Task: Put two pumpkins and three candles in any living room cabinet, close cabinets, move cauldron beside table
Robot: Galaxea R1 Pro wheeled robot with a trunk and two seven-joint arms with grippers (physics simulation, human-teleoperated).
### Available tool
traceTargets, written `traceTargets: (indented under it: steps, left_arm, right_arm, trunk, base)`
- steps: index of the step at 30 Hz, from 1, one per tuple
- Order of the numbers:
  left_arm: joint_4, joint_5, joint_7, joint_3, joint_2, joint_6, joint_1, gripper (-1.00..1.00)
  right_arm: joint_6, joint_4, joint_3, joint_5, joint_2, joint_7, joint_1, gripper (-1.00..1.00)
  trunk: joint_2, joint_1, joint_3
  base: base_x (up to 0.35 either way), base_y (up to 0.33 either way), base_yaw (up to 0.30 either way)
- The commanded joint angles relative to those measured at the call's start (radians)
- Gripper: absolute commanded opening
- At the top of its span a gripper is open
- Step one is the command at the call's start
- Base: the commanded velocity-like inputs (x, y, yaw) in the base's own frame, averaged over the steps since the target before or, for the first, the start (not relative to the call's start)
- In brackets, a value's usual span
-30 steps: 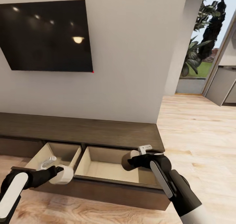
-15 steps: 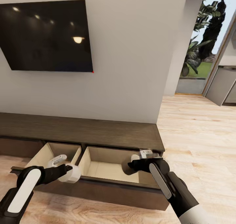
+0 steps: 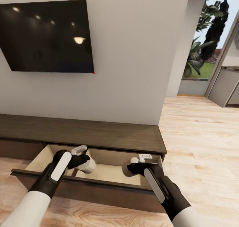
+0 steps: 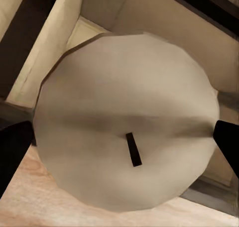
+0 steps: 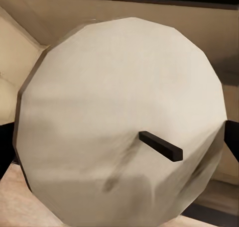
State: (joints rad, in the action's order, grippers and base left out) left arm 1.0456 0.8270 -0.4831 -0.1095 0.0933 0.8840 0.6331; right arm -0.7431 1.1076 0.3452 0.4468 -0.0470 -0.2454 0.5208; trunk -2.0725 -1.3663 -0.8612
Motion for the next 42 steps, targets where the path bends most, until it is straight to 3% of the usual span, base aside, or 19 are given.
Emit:
traceTargets:
  steps: [1, 5, 9, 11, 14, 19, 23, 28, 33, 42]
  left_arm:
    - [-0.005, -0.001, -0.01, -0.006, -0.013, -0.007, 0.002, -1.0]
    - [-0.03, -0.042, -0.008, -0.014, -0.085, -0.022, 0.006, -1.0]
    - [-0.101, -0.177, -0.008, -0.02, -0.149, -0.068, 0.006, -1.0]
    - [-0.121, -0.234, -0.008, -0.022, -0.167, -0.116, 0.007, -1.0]
    - [-0.132, -0.266, -0.008, -0.022, -0.176, -0.166, 0.007, -1.0]
    - [-0.134, -0.281, -0.008, -0.022, -0.176, -0.185, 0.007, -1.0]
    - [-0.144, -0.281, -0.008, -0.022, -0.174, -0.225, 0.007, -1.0]
    - [-0.15, -0.283, -0.009, -0.03, -0.177, -0.262, 0.007, -1.0]
    - [-0.142, -0.287, -0.014, -0.057, -0.176, -0.264, 0.007, -1.0]
    - [-0.139, -0.286, -0.008, -0.062, -0.175, -0.264, 0.007, -1.0]
  right_arm:
    - [0.011, 0.0, 0.001, 0.01, -0.001, -0.01, 0.001, -1.0]
    - [0.048, -0.007, 0.001, 0.01, -0.003, -0.029, 0.001, -1.0]
    - [0.157, -0.047, 0.004, 0.011, -0.004, -0.073, 0.001, -1.0]
    - [0.213, -0.062, 0.012, 0.011, -0.004, -0.084, 0.001, -1.0]
    - [0.247, -0.064, 0.033, 0.012, -0.007, -0.102, 0.001, -1.0]
    - [0.268, -0.065, 0.078, 0.012, -0.04, -0.149, 0.001, -1.0]
    - [0.34, -0.075, 0.114, 0.013, -0.066, -0.159, 0.001, -1.0]
    - [0.387, -0.194, 0.121, 0.014, -0.09, -0.16, 0.007, -1.0]
    - [0.4, -0.225, 0.123, 0.018, -0.096, -0.149, 0.01, -1.0]
    - [0.392, -0.212, 0.123, 0.027, -0.097, -0.145, 0.01, -1.0]
  trunk:
    - [0.0, 0.0, -0.001]
    - [0.0, 0.0, -0.001]
    - [0.0, 0.0, -0.001]
    - [0.0, 0.0, -0.001]
    - [0.0, 0.0, -0.001]
    - [0.0, 0.0, -0.001]
    - [0.0, 0.0, -0.001]
    - [0.0, 0.0, -0.001]
    - [0.0, 0.0, -0.001]
    - [0.0, 0.0, -0.001]
  base:
    - [0.0, 0.0, 0.0]
    - [0.0, 0.0, 0.0]
    - [0.0, 0.0, 0.0]
    - [0.0, 0.0, 0.0]
    - [0.0, 0.0, 0.0]
    - [0.0, 0.0, 0.0]
    - [0.0, 0.0, 0.0]
    - [0.0, 0.0, 0.0]
    - [0.0, 0.0, 0.0]
    - [0.0, 0.139, -0.019]
